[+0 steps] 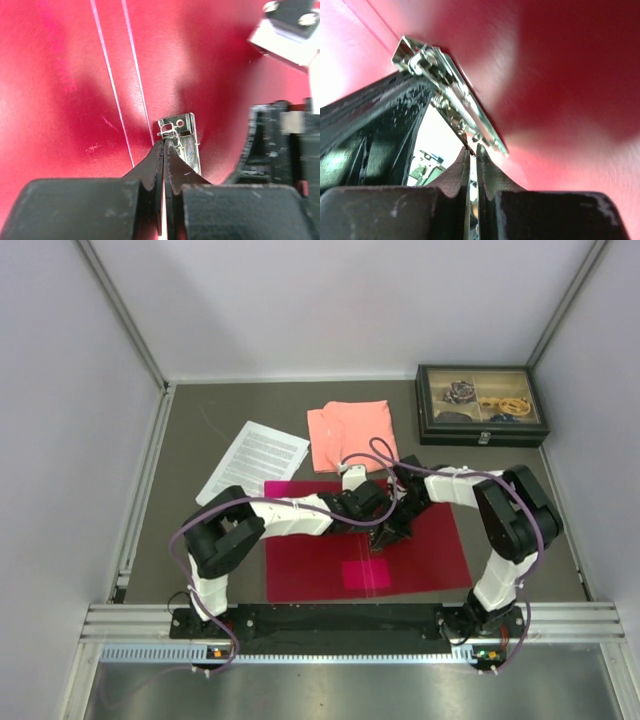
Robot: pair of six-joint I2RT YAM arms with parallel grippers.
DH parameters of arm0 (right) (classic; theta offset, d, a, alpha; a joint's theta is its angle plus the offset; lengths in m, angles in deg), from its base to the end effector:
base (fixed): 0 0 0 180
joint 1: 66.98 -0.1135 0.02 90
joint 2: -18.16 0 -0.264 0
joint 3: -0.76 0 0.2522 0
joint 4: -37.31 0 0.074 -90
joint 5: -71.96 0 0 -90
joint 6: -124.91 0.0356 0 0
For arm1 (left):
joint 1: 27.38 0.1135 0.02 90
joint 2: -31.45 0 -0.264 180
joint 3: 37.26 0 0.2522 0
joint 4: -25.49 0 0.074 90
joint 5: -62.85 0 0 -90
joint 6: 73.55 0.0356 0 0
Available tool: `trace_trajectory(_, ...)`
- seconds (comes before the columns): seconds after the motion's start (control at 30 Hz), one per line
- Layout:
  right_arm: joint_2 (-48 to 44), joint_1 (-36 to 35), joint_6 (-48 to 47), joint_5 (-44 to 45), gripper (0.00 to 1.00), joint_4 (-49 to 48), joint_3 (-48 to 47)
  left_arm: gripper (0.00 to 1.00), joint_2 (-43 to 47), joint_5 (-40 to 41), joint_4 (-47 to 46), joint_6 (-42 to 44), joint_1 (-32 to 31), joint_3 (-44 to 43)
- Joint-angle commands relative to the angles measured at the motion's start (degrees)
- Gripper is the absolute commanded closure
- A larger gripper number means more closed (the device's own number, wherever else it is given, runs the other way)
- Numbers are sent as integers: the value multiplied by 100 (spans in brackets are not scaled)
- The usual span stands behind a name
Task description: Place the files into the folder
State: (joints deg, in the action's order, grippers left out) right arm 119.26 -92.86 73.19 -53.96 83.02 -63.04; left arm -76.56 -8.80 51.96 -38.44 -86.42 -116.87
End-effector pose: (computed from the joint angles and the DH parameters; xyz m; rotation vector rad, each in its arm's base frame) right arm 0.2464 0.1427 0.1177 -0.2458 -2.7733 -0.8548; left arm 0.2079 -0.3248 0.1565 -0.0374 2.5140 -0.4453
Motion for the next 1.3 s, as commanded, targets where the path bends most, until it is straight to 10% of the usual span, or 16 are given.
trace_trajectory(0.0,-448,172,-391,1572,100,17,38,100,342,116,654,-65,-28,239)
trace_trajectory(0.23,-1145,58,-383,1220,100,-1777,916,100,219,-32,689,-346,130,221)
trace_trajectory(0.57,-1452,58,-418,868,100,-1675,838,98,631,-412,144,399,130,345)
trace_trajectory(0.93,-2006,-4,258,630,100,-2157,1181,41,1448,-561,697,1200,236,-341)
trace_trajectory(1.1,-2138,-13,417,551,100,-2333,1260,51,2256,-394,830,1262,236,114)
trace_trajectory(1.27,-2244,-39,531,349,76,-2614,1348,65,3293,-419,373,1016,236,1450)
